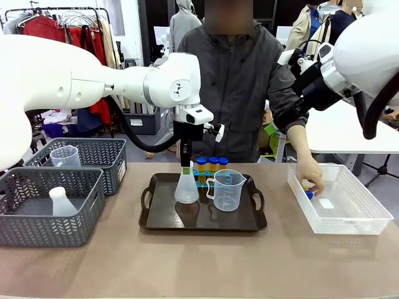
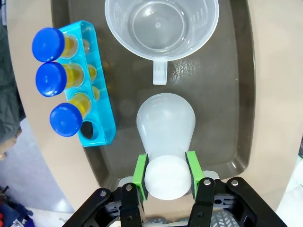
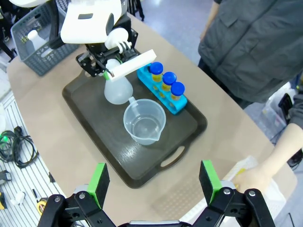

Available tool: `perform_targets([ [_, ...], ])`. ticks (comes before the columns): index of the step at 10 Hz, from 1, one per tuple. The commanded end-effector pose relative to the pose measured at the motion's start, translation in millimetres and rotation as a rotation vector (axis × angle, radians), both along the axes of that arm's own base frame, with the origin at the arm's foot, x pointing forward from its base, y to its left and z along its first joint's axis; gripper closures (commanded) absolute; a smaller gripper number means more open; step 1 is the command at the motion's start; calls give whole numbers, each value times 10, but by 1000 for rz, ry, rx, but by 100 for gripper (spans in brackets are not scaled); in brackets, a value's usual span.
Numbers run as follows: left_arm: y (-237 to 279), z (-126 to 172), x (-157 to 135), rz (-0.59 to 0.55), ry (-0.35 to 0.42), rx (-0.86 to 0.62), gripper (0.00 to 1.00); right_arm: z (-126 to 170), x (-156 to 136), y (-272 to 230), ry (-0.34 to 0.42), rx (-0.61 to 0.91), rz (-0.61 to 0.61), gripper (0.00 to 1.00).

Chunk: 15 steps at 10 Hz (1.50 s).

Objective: Prepare the laboratory tools.
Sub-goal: Pick up one Small flask and place it on the Handle tray.

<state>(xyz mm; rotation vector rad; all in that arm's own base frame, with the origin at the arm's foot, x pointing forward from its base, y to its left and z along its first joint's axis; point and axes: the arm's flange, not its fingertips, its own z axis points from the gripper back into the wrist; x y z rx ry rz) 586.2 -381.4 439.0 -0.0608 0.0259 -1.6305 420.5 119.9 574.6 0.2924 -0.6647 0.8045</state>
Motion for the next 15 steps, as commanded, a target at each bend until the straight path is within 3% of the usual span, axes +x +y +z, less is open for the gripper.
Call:
perform_targets([
  [1,-22,30,11,-21,15,-4,100,2,13,-4,0,21,7,0],
  [3,-2,-10,-13,-23,18,8,100,2,13,-4,0,21,7,0],
  [5,27,-62,-12,-23,29,12,71,2,13,-4,0,21,7,0],
  [8,40,-64,-16,-18,29,15,13,2,13,-4,0,21,7,0],
  [9,43,-47,-20,-14,25,15,0,2,13,-4,0,21,7,0],
  [15,76,90,-89,-50,8,-6,0,2,13,-4,0,21,7,0],
])
